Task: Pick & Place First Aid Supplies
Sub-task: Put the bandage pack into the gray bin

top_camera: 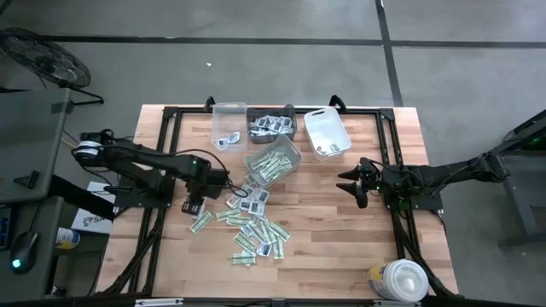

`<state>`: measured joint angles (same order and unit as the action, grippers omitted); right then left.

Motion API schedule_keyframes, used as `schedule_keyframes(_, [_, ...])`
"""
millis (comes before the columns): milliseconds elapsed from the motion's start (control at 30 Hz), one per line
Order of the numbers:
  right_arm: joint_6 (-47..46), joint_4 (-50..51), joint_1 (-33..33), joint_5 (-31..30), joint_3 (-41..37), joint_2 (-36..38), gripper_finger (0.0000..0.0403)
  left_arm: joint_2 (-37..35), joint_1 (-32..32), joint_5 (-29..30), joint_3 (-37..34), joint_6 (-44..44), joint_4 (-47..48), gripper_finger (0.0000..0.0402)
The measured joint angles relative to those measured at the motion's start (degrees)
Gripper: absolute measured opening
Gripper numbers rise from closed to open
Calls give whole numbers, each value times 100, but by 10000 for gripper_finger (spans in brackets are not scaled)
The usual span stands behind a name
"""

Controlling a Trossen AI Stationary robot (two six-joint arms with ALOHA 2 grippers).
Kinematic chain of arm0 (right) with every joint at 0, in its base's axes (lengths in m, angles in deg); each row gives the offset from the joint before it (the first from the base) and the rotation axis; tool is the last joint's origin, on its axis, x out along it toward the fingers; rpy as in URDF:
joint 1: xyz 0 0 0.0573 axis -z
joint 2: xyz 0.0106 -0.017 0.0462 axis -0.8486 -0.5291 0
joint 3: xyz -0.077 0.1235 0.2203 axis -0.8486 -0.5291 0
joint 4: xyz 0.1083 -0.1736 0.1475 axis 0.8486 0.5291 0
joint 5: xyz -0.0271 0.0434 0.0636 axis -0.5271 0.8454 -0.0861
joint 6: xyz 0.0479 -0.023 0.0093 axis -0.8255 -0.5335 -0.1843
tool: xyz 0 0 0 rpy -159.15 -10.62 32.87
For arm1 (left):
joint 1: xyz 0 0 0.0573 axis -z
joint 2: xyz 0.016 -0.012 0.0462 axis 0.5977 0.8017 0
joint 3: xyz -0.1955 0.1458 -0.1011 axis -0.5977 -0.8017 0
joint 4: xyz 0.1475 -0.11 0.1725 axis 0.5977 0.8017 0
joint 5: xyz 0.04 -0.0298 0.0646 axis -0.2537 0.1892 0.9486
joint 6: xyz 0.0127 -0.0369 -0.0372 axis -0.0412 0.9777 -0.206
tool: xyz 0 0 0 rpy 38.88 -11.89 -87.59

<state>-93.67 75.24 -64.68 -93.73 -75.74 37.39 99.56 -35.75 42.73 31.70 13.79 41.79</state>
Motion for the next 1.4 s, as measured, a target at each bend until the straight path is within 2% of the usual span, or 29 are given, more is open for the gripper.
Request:
schedule_keyframes(533, [0,-2,-1,0,0,0,208,572,18,139,-72,-174,-344,151])
schedule_keyframes(667, [0,0,0,-2,0,0,208,599,18,162,-74,-117,-374,122])
schedule_keyframes(1000, [0,-1,-1,-2,0,0,208,604,13,252,-79,61,-413,8])
schedule_keyframes(1267, [0,0,0,-1,0,0,208,604,11,165,-38,321,-311,2])
schedule_keyframes(1400, [0,0,-1,0,0,0,208,632,19,-223,136,373,-24,1])
